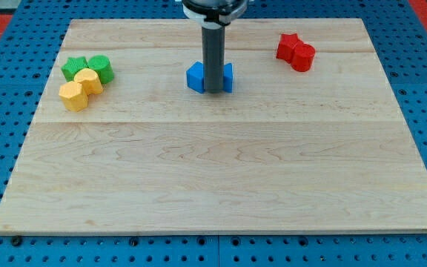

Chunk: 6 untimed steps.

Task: Separate the cube from the triangle

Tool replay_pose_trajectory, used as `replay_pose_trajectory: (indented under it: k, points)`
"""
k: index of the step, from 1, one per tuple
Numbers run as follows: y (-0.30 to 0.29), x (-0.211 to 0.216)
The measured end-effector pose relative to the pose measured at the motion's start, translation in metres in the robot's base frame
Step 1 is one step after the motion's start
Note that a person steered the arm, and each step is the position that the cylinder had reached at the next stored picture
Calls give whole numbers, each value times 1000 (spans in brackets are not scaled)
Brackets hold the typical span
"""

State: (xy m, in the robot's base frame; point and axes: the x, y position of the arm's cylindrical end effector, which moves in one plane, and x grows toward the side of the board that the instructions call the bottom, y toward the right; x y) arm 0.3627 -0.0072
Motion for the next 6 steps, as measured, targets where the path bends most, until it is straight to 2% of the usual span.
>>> replay_pose_trajectory:
  k: [3,4,6]
  points:
    - [-85,-75]
    - [-89,-91]
    - [-88,-91]
